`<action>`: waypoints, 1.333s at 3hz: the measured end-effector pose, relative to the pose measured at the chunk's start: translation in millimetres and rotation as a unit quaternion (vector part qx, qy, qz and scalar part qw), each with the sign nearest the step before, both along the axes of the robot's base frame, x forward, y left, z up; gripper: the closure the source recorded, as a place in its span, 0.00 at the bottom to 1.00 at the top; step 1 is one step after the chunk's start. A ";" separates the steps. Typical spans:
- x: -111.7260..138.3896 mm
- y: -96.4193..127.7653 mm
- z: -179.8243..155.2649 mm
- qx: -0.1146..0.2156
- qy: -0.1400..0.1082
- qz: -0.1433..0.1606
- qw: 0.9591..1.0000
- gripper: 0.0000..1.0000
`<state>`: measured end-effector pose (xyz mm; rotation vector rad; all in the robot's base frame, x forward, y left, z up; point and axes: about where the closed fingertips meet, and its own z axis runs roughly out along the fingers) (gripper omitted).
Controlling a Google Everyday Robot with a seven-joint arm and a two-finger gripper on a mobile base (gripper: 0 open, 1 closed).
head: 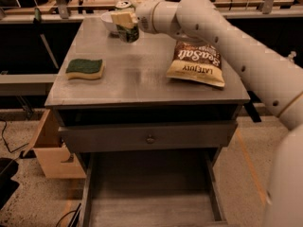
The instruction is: Place green can into middle drawer
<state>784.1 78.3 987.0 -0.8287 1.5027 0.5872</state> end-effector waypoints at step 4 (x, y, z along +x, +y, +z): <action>-325.1 12.5 -30.1 -0.094 0.048 0.069 0.992 1.00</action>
Offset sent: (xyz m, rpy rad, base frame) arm -0.3014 -0.0558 0.0121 -0.2111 -0.0647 0.0175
